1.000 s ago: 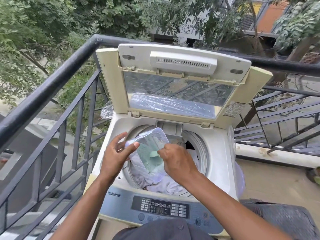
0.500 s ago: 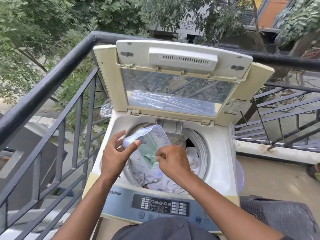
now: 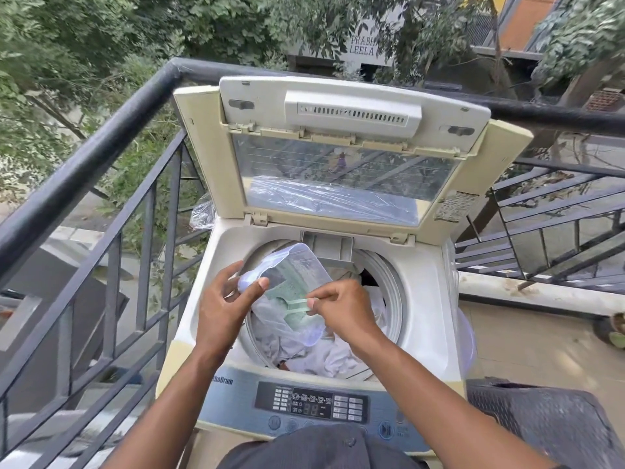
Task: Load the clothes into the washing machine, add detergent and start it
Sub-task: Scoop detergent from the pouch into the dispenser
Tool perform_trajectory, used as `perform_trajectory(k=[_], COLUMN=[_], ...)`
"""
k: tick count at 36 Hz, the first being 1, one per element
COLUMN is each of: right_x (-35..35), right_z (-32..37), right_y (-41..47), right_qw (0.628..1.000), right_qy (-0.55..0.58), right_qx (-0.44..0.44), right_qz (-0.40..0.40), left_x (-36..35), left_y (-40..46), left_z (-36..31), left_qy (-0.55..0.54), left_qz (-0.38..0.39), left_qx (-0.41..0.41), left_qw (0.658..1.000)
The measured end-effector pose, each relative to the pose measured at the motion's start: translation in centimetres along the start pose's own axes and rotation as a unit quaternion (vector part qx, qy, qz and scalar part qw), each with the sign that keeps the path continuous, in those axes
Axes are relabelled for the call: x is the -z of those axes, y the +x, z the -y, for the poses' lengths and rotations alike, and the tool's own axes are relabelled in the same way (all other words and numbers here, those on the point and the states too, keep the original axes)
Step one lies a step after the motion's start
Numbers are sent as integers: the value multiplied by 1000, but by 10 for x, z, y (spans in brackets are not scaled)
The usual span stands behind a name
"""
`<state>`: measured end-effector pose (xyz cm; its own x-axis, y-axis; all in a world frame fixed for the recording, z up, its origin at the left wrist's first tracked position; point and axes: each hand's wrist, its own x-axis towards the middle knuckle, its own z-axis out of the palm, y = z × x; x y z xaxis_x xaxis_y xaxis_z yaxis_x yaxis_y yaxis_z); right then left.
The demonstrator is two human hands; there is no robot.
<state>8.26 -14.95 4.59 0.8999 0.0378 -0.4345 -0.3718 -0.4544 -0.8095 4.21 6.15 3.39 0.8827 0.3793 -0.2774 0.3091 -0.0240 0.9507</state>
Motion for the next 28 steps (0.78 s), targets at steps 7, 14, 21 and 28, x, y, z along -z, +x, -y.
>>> perform_trajectory(k=[7,14,21,28], right_x=[18,30,35,45], right_z=[-12,-14,-15,-6], right_y=[3,7,21,42], right_qw=[990,976,974,961], right_qy=[133,204,206,250], right_qx=[-37,-74,-87,-90], right_qz=[-9,-18,-30,-72], left_x=[-4,-5,-12,-15], left_y=[1,6,13,24], left_z=[10,23,25,41], left_qy=[-43,-81,-94,-81], left_qz=[-18,-25,-9,2], left_qx=[48,110,139,165], left_qw=[998,990,986,983])
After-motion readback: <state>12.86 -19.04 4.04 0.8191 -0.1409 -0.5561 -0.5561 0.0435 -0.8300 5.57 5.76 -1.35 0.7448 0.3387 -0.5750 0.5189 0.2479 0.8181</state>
